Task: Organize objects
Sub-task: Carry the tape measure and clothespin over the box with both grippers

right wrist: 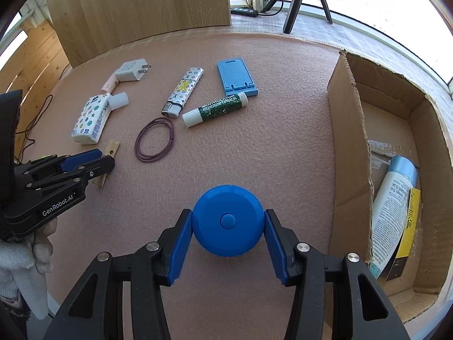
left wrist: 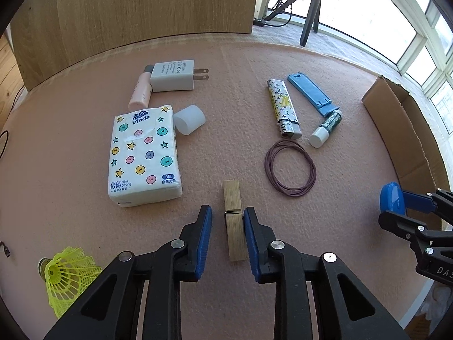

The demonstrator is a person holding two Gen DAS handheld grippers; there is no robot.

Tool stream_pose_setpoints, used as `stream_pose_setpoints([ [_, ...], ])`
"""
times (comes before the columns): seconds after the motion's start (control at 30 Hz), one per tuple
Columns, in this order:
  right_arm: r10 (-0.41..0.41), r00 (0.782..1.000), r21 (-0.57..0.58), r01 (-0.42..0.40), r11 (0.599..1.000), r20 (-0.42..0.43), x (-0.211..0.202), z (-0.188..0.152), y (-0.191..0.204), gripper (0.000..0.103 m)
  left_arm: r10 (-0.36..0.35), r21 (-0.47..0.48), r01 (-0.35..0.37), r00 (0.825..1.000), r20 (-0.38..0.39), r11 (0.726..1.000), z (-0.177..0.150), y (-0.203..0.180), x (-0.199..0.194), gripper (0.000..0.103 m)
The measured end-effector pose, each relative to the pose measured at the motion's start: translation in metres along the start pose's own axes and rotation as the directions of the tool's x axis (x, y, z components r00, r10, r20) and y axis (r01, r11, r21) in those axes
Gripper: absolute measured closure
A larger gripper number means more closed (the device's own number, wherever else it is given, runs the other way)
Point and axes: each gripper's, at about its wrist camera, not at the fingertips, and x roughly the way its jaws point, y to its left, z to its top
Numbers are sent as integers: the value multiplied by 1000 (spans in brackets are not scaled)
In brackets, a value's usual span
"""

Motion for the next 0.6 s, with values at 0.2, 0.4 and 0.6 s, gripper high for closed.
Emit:
stream_pose_setpoints([
  [0.2, -8, 999, -1, 8, 1000, 49, -27, -4, -6, 57, -23, -15, 23, 1000, 9, 1000, 0, 1, -10, 89],
  [0.4, -20, 994, 19, 18, 1000, 112, -61, -6, -26, 57, -61, 8, 60, 996, 68, 998, 7, -14, -41, 89],
  [0.6, -60, 984, 56, 51, 997, 170, -98, -14, -60, 57, -119, 71, 110, 984, 129, 991, 29, -51, -68, 89],
])
